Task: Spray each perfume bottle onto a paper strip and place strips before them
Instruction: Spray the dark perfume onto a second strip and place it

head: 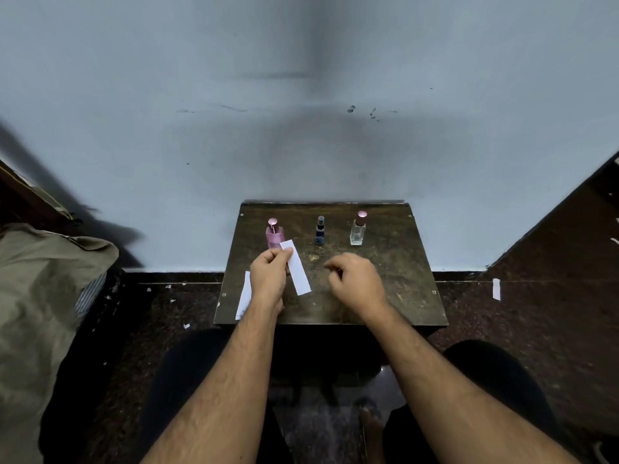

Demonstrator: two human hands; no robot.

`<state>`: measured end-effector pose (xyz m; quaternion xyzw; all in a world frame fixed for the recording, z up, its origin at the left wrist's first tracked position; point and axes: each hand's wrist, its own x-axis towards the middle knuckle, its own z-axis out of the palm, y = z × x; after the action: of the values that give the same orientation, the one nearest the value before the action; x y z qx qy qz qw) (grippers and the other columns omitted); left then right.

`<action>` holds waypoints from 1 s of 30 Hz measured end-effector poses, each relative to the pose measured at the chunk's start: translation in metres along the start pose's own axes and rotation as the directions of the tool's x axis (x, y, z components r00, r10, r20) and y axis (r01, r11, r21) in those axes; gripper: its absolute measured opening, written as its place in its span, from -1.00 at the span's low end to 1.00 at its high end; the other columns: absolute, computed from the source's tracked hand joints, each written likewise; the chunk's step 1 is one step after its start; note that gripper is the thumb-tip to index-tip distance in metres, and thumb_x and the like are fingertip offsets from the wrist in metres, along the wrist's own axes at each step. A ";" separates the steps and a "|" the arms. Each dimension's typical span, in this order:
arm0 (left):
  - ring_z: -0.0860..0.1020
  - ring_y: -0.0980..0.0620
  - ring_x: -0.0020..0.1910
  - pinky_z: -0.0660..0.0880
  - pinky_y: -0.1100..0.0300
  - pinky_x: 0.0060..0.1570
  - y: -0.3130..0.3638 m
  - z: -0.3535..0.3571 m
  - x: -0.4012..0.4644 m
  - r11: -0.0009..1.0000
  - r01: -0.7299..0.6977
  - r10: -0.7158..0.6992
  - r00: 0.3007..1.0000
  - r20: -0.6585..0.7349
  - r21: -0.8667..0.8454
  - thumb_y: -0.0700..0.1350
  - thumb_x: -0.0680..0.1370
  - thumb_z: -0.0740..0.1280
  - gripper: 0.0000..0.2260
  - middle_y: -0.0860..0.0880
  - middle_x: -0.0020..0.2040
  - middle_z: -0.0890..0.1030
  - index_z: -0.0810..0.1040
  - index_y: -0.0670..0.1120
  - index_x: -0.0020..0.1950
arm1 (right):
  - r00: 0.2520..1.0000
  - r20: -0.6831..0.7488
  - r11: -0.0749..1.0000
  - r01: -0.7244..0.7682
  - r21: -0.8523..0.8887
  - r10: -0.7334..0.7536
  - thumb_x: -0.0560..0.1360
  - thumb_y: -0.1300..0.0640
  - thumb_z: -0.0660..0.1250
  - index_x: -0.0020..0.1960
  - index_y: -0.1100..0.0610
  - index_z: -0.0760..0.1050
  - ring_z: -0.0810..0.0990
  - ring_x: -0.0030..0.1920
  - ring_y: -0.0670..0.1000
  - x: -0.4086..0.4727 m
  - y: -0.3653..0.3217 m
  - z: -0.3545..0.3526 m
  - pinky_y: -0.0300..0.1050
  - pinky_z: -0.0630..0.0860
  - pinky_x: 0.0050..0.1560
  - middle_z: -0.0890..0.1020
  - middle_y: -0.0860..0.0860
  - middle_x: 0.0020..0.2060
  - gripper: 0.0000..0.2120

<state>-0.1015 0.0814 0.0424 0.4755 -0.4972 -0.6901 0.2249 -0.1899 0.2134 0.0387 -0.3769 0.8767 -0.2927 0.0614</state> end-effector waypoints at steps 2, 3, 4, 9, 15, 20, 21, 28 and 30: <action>0.46 0.06 -0.32 0.30 0.38 -0.57 -0.002 0.001 0.004 1.000 -0.017 0.017 1.000 0.005 0.022 -0.16 0.55 0.38 -0.86 -0.11 -0.18 0.60 0.58 -0.10 -0.21 | 0.990 -0.035 0.988 -0.135 0.081 0.138 0.47 0.19 0.31 0.10 0.09 0.65 0.64 0.04 0.06 0.012 0.003 0.002 -0.04 0.54 0.16 0.70 0.04 0.01 -0.75; 0.44 0.08 -0.35 0.29 0.38 -0.58 -0.003 0.001 0.004 0.999 -0.022 0.022 1.000 0.011 0.033 -0.17 0.56 0.38 -0.86 -0.09 -0.20 0.59 0.59 -0.10 -0.21 | 0.980 -0.046 0.973 -0.187 0.132 0.194 0.48 0.19 0.33 0.13 0.11 0.63 0.64 0.05 0.05 0.020 0.004 0.004 -0.06 0.53 0.19 0.70 0.04 0.03 -0.75; 0.42 0.10 -0.38 0.29 0.39 -0.58 -0.004 0.001 0.004 0.999 -0.030 0.029 0.999 0.020 0.043 -0.17 0.56 0.38 -0.86 -0.08 -0.22 0.58 0.59 -0.10 -0.21 | 0.969 -0.050 0.957 -0.228 0.180 0.241 0.49 0.18 0.36 0.17 0.12 0.61 0.64 0.06 0.04 0.027 0.004 0.005 -0.08 0.53 0.21 0.69 0.04 0.04 -0.75; 0.42 0.10 -0.37 0.33 0.29 -0.44 -0.011 -0.002 0.012 0.995 -0.053 0.051 0.998 0.023 0.088 -0.16 0.56 0.38 -0.87 -0.03 -0.25 0.59 0.61 -0.09 -0.20 | 0.932 0.012 0.897 -0.351 0.270 0.361 0.50 0.17 0.41 0.40 0.15 0.41 0.55 0.26 0.07 0.071 0.008 0.027 -0.02 0.44 0.34 0.57 0.09 0.27 -0.51; 0.45 0.08 -0.31 0.40 0.17 -0.23 -0.014 -0.002 0.021 0.986 -0.103 0.099 0.994 0.038 0.132 -0.15 0.56 0.37 -0.82 0.00 -0.30 0.58 0.61 -0.07 -0.25 | 0.921 0.012 0.860 -0.368 0.353 0.389 0.46 0.22 0.44 0.40 0.16 0.40 0.54 0.28 0.04 0.101 0.013 0.051 -0.02 0.42 0.37 0.58 0.07 0.28 -0.47; 0.49 0.04 -0.24 0.45 0.13 -0.17 -0.012 -0.002 0.024 0.983 -0.109 0.099 0.992 0.076 0.148 -0.13 0.55 0.38 -0.85 -0.08 -0.22 0.60 0.63 -0.10 -0.21 | 0.918 -0.006 0.864 -0.371 0.340 0.396 0.48 0.20 0.42 0.28 0.14 0.51 0.58 0.21 0.02 0.107 0.015 0.059 -0.01 0.47 0.31 0.63 0.04 0.18 -0.63; 0.50 0.04 -0.24 0.47 0.13 -0.17 -0.012 -0.002 0.025 0.980 -0.122 0.111 0.991 0.075 0.156 -0.13 0.55 0.39 -0.86 -0.09 -0.22 0.63 0.64 -0.10 -0.21 | 0.921 -0.011 0.870 -0.364 0.331 0.390 0.49 0.20 0.42 0.25 0.13 0.54 0.59 0.17 0.02 0.106 0.016 0.060 -0.01 0.49 0.29 0.65 0.03 0.15 -0.67; 0.54 0.03 -0.29 0.48 0.17 -0.19 -0.012 0.000 0.030 0.932 -0.245 0.252 0.968 0.006 0.266 -0.14 0.47 0.44 -0.84 0.05 -0.32 0.60 0.48 0.03 -0.10 | 0.951 0.003 0.885 -0.290 0.364 0.310 0.47 0.11 0.41 0.09 0.06 0.59 0.63 -0.01 0.00 0.090 0.018 0.049 -0.02 0.56 0.12 0.68 -0.02 -0.05 -0.80; 0.46 0.09 -0.33 0.37 0.34 -0.33 -0.008 0.001 0.024 0.884 -0.303 0.326 0.945 -0.006 0.355 -0.18 0.48 0.39 -0.81 0.09 -0.34 0.51 0.41 0.04 -0.12 | 0.965 0.052 0.877 -0.257 0.405 0.258 0.45 0.05 0.38 0.07 -0.02 0.58 0.64 -0.08 0.01 0.082 0.018 0.043 0.09 0.61 0.03 0.68 -0.06 -0.12 -0.80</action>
<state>-0.1118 0.0664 0.0246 0.4430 -0.6746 -0.5293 0.2618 -0.2449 0.1457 0.0028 -0.2352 0.8385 -0.4592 0.1753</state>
